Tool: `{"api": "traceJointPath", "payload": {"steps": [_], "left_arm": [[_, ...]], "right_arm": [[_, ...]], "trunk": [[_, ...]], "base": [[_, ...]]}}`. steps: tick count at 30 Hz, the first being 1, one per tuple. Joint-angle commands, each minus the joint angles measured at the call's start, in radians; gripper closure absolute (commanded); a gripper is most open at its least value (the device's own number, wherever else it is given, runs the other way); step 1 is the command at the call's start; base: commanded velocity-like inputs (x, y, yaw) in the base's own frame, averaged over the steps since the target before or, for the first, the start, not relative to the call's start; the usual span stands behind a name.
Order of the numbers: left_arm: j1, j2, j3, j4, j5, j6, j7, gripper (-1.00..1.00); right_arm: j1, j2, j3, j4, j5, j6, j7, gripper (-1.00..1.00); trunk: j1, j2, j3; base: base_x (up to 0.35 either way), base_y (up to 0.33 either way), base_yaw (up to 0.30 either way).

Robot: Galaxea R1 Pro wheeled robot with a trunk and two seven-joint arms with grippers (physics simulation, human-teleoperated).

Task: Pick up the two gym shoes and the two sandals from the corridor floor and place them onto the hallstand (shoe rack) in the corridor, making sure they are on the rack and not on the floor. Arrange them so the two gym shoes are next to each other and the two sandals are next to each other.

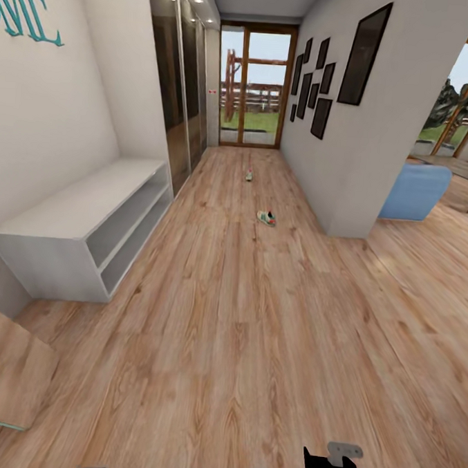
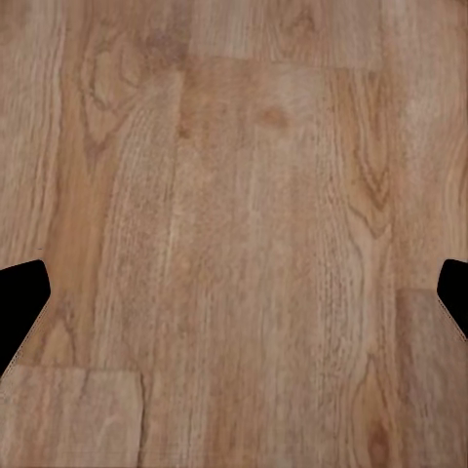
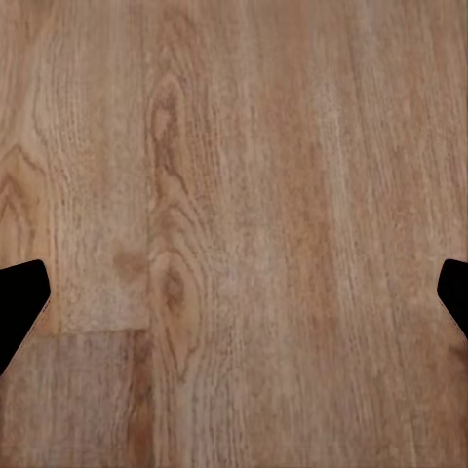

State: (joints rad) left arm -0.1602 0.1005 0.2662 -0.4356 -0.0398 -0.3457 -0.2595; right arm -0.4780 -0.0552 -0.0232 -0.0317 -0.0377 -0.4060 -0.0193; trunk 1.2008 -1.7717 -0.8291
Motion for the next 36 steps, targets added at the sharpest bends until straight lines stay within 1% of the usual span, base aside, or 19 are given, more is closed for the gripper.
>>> {"api": "traceJointPath", "payload": {"steps": [1,14,16,22,36], "left_arm": [[-0.001,-0.001,0.008,0.001,-0.004,-0.002,-0.009,-1.00],[-0.001,-0.001,0.008,0.001,-0.004,-0.003,-0.009,-1.00],[-0.001,-0.001,0.016,0.001,-0.004,-0.014,-0.009,-1.00],[-0.001,-0.002,0.013,0.001,-0.004,-0.040,-0.009,-1.00],[-0.001,-0.002,0.010,0.001,-0.005,-0.053,-0.009,-1.00]], "right_arm": [[-0.001,0.000,-0.001,0.001,-0.004,-0.004,0.001,-1.00],[-0.001,0.000,-0.001,0.002,-0.004,-0.004,0.001,-1.00],[-0.001,0.006,-0.001,0.002,-0.002,-0.004,-0.001,-1.00],[-0.001,0.010,-0.001,0.003,-0.002,-0.005,-0.002,-1.00],[0.004,0.003,0.000,0.003,-0.004,-0.005,-0.001,-1.00]], "trunk": [[0.001,0.000,-0.001],[0.001,0.000,-0.001],[0.000,0.000,-0.001],[0.000,0.000,-0.001],[0.000,0.000,-0.001]], "base": [[0.336,0.000,0.000],[0.336,0.000,0.000],[0.000,0.000,0.000],[0.000,0.000,0.000],[0.000,0.000,0.000]]}}
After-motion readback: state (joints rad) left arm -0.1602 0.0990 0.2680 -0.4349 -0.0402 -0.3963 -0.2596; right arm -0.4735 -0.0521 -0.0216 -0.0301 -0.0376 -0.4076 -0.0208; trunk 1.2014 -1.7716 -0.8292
